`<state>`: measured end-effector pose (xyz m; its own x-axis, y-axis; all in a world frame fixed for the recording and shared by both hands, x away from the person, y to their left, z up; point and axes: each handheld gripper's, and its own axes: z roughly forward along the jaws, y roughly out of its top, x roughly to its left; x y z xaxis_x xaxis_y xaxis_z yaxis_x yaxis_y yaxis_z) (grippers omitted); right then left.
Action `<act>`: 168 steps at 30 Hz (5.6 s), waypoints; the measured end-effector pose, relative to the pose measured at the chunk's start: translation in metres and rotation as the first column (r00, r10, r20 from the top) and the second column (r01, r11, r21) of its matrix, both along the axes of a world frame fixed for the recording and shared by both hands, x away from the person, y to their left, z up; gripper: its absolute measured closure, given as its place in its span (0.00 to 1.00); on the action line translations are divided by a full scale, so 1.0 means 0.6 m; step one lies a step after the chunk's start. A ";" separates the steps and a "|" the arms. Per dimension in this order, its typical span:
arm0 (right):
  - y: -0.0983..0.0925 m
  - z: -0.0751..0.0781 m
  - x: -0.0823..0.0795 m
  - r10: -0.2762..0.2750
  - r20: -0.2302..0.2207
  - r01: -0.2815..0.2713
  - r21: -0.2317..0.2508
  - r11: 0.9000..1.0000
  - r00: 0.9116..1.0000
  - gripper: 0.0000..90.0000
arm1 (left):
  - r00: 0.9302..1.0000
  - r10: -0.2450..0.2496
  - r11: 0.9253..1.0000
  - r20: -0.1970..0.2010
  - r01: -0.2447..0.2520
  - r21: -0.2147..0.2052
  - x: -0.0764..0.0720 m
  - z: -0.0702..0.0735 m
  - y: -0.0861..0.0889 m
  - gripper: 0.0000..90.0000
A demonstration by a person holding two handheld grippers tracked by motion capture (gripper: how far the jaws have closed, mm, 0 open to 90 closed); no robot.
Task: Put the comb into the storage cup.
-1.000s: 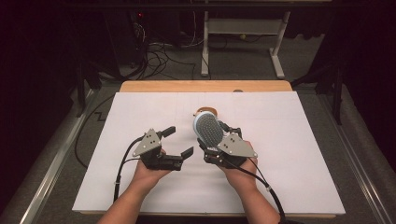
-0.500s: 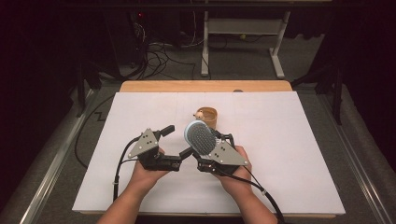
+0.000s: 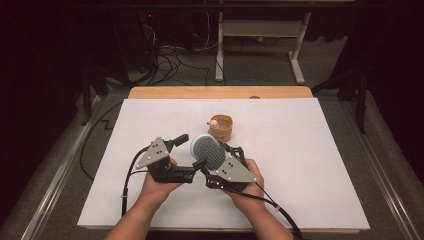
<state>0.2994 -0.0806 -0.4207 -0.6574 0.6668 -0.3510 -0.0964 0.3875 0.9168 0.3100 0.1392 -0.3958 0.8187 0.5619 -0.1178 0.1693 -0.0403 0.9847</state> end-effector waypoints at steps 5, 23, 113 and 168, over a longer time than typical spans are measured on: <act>0.006 0.000 -0.004 0.012 0.006 -0.012 -0.002 1.000 1.000 0.23 | 1.000 -0.005 1.000 -0.002 0.005 -0.001 0.000 0.000 -0.001 0.10; 0.019 -0.002 -0.012 0.028 0.015 -0.028 -0.020 0.999 0.999 0.23 | 1.000 -0.023 0.999 -0.020 0.022 -0.038 0.000 0.001 0.003 0.24; 0.032 0.007 -0.012 -0.017 -0.002 0.017 -0.025 1.000 1.000 0.08 | 1.000 0.012 0.996 0.001 -0.012 -0.088 -0.012 0.021 0.021 0.64; -0.197 -0.039 0.012 -0.164 -0.234 0.199 0.135 0.971 0.958 0.00 | 0.973 0.212 0.977 0.086 -0.214 0.018 -0.011 0.029 0.084 0.64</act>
